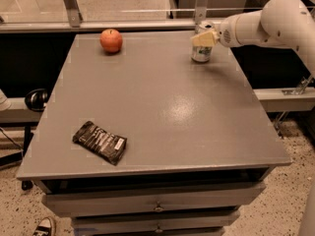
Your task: Move 7up can near apple
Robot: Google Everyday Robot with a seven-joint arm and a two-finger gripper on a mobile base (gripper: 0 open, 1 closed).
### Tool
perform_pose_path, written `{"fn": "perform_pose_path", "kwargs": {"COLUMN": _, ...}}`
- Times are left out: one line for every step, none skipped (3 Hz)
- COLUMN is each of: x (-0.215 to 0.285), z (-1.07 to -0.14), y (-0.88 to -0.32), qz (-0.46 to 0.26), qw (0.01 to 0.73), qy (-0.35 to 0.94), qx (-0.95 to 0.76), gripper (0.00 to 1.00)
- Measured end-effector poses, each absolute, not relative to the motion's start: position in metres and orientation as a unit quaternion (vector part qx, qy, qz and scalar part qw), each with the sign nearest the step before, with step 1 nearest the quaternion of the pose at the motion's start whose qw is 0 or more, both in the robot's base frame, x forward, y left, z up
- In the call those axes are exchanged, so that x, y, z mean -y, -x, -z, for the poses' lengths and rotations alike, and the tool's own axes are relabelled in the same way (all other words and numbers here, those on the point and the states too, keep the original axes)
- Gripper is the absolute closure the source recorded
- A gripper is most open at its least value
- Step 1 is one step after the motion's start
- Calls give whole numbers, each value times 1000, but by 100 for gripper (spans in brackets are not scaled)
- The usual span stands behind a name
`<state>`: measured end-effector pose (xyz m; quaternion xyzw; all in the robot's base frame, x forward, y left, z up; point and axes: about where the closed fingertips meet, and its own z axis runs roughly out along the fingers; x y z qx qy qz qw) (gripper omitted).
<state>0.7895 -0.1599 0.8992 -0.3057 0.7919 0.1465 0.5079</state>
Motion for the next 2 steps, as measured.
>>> {"fn": "perform_pose_path", "kwargs": {"x": 152, "z": -909, "y": -782, "qz": -169, "qw": 518, "qy": 317, "qx": -776, "gripper": 64}}
{"fn": "perform_pose_path", "kwargs": {"x": 109, "z": -929, "y": -764, "qz": -215, "qw": 529, "qy": 350, "qx": -743, "gripper": 88}}
